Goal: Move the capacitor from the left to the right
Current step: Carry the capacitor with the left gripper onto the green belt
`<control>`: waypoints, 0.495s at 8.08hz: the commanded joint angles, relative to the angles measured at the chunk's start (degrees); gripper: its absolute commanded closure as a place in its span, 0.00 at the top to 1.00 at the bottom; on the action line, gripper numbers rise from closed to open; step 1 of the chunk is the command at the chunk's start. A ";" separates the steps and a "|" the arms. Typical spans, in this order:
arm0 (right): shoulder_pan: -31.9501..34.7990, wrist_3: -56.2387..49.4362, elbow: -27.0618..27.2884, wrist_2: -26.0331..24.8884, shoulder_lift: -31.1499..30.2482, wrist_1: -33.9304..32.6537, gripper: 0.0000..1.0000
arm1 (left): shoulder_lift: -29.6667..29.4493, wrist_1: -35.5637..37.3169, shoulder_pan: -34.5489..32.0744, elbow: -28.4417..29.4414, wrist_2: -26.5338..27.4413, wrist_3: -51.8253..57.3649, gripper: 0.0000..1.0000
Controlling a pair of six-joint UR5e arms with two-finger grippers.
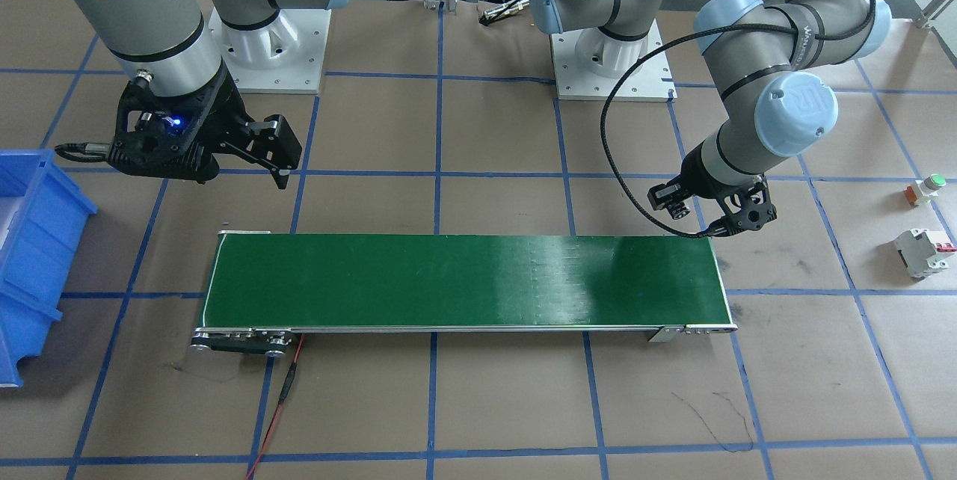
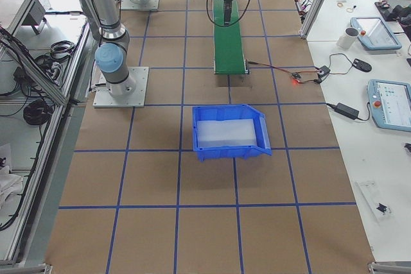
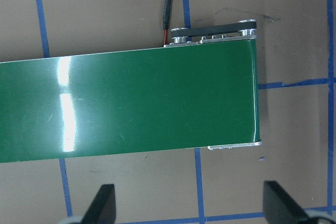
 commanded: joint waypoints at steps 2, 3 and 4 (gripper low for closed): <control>0.00 0.06 0.00 0.01 0.00 0.00 1.00 | -3.66 0.51 -4.78 6.68 -0.16 4.12 0.00; 0.00 0.06 0.00 0.01 0.00 0.00 1.00 | -5.32 0.51 -5.93 9.23 -0.16 5.97 0.00; 0.00 0.06 0.00 0.01 0.00 0.00 1.00 | -7.60 0.77 -6.64 10.39 -0.25 7.82 0.00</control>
